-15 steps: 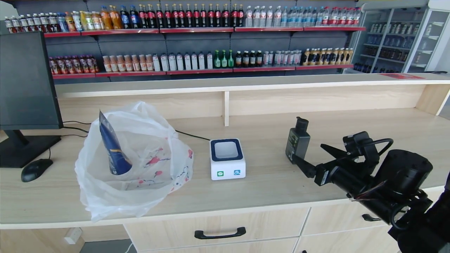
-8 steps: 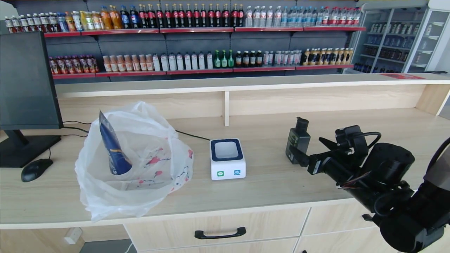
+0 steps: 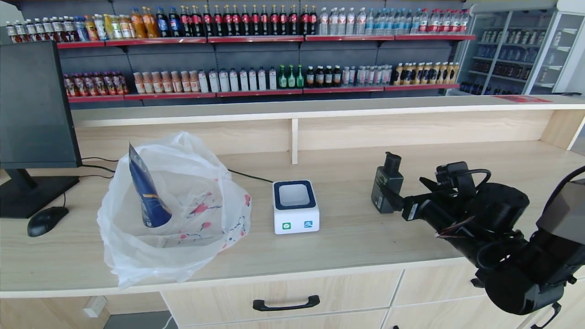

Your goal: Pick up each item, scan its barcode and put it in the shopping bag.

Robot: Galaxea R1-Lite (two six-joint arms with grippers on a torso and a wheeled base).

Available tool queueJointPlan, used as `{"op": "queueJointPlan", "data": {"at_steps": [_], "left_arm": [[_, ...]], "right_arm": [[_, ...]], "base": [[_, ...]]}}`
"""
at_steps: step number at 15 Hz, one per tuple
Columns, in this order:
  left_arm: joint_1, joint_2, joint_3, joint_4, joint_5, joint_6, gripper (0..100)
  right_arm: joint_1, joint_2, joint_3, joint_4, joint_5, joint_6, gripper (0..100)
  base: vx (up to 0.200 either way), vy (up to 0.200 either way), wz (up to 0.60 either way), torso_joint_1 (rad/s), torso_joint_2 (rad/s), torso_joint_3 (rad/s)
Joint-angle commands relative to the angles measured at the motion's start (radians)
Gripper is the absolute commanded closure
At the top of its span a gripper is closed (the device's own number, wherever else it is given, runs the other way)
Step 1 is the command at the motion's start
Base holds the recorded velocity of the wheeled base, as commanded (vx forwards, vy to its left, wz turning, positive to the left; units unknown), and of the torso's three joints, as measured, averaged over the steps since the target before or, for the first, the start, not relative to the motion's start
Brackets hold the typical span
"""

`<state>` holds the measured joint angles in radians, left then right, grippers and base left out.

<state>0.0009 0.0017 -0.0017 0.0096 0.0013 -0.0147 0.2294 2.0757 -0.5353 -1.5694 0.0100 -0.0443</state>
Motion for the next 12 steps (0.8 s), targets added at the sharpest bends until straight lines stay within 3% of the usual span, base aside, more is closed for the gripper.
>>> {"op": "queueJointPlan", "data": {"at_steps": [1, 12], "left_arm": [[0.001, 0.0, 0.0, 0.001, 0.0, -0.001, 0], [0.001, 0.0, 0.0, 0.001, 0.0, 0.002, 0]], "right_arm": [[-0.002, 0.017, -0.006, -0.001, 0.001, 0.0, 0], [-0.005, 0.175, -0.198, -0.001, 0.002, 0.0, 0]], "base": [[0.0, 0.0, 0.0, 0.0, 0.0, 0.0], [0.0, 0.0, 0.0, 0.0, 0.0, 0.0]]}}
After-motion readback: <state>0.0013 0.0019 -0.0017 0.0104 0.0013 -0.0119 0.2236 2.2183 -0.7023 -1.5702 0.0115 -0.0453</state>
